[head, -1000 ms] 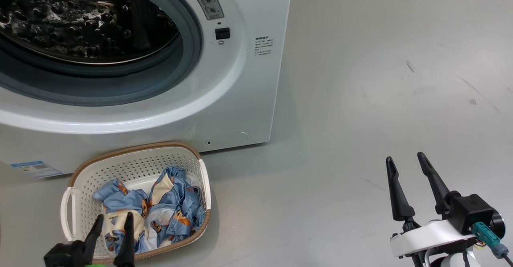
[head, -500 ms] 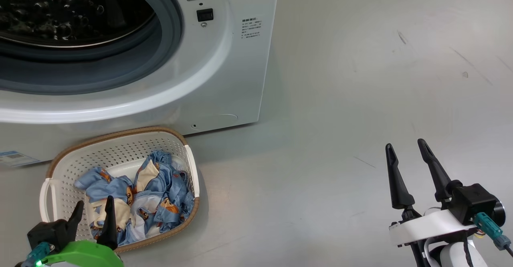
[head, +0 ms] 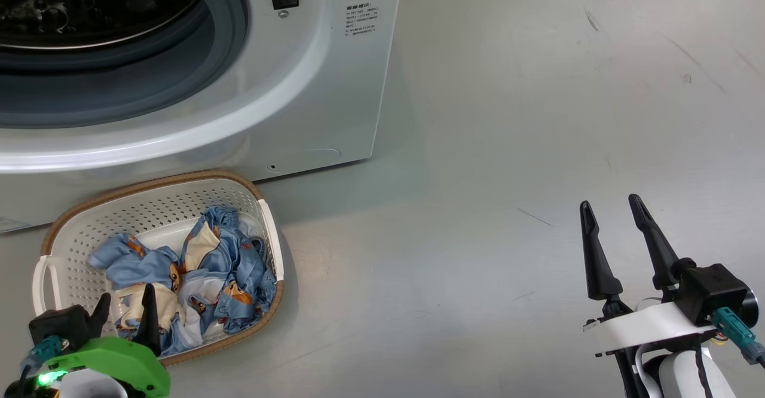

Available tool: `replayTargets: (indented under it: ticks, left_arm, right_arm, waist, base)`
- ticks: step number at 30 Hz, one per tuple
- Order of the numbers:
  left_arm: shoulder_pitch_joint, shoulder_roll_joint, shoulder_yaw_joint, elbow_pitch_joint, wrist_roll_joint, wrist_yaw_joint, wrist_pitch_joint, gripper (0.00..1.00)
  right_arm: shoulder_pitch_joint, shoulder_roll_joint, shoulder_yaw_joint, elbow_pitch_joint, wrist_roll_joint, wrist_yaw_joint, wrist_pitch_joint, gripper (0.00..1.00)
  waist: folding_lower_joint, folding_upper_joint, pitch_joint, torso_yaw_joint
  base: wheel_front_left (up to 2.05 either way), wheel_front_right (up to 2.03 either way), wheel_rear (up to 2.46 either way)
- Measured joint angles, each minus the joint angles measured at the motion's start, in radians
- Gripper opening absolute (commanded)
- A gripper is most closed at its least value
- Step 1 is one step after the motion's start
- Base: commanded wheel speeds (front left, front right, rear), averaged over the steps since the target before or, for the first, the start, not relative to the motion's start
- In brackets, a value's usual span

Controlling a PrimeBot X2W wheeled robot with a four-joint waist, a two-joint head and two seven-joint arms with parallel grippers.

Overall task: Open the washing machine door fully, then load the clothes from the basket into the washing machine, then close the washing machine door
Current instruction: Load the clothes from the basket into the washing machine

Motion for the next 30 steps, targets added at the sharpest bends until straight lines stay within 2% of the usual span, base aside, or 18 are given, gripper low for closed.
replayTargets:
  ticks: [22, 30]
  left_arm:
    - [-0.139, 0.043, 0.008, 0.157, -0.022, 0.009, 0.084, 1.00]
    - [-0.213, 0.039, -0.005, 0.189, -0.022, 0.008, 0.099, 1.00]
  right_arm:
    - [-0.034, 0.003, 0.004, -0.016, -0.023, 0.000, 0.000, 1.00]
    - [-0.044, 0.004, -0.014, -0.029, -0.031, 0.000, 0.000, 1.00]
  waist:
    - [0.0000, 0.0000, 0.087, -0.005]
    - [0.0000, 0.0000, 0.129, 0.010]
  base:
    - [0.00, 0.00, 0.00]
    - [0.00, 0.00, 0.00]
